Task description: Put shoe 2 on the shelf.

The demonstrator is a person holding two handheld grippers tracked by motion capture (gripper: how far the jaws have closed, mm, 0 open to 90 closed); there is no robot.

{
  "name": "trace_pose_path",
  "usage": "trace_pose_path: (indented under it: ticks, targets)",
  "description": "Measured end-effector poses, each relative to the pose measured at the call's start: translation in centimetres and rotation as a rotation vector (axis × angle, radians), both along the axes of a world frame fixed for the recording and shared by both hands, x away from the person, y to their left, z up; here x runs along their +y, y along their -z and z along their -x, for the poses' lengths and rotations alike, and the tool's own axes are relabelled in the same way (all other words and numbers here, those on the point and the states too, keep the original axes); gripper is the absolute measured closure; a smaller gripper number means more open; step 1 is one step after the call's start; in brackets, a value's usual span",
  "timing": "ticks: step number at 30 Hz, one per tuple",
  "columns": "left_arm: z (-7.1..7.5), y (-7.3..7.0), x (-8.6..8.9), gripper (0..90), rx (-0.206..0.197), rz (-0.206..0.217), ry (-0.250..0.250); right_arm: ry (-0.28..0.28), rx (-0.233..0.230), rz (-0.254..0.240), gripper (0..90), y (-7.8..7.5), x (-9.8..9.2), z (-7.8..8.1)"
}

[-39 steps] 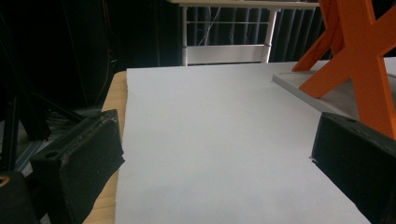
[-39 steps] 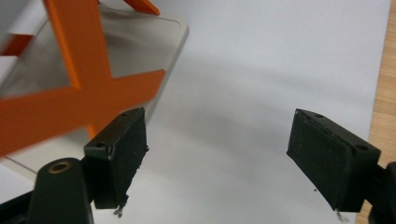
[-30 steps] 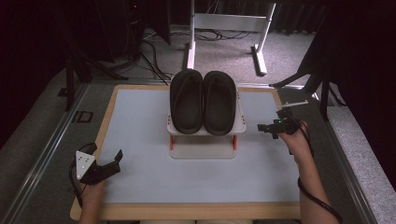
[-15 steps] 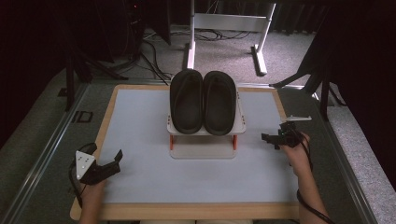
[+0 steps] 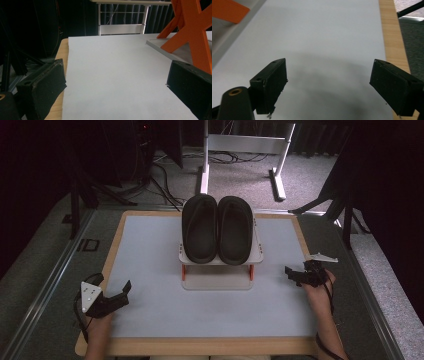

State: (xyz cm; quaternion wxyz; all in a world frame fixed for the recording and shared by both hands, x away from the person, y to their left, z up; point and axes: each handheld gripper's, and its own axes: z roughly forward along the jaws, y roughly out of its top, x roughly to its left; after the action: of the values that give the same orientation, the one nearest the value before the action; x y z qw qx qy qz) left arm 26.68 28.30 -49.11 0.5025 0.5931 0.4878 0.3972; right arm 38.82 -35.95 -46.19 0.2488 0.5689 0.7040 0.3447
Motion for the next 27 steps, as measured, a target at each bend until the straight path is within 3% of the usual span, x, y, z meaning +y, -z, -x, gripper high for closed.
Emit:
trace_pose_path:
  ticks: [4,16,24,27]
  targets:
    - [0.0,0.0,0.0,1.6,-0.001,0.002,-0.001,0.017,0.004,0.029,13.6,0.8,-0.2,0.4]
    - [0.0,0.0,0.0,1.6,-0.002,0.001,-0.004,0.068,-0.122,0.046,13.7,1.6,-0.5,3.1]
    - [0.1,0.0,0.0,1.6,-0.006,0.005,-0.003,0.067,-0.128,0.076,13.8,1.7,-0.2,3.2]
    - [0.1,0.0,0.0,1.6,-0.006,0.003,-0.003,0.076,-0.147,0.057,13.8,1.6,-0.5,3.4]
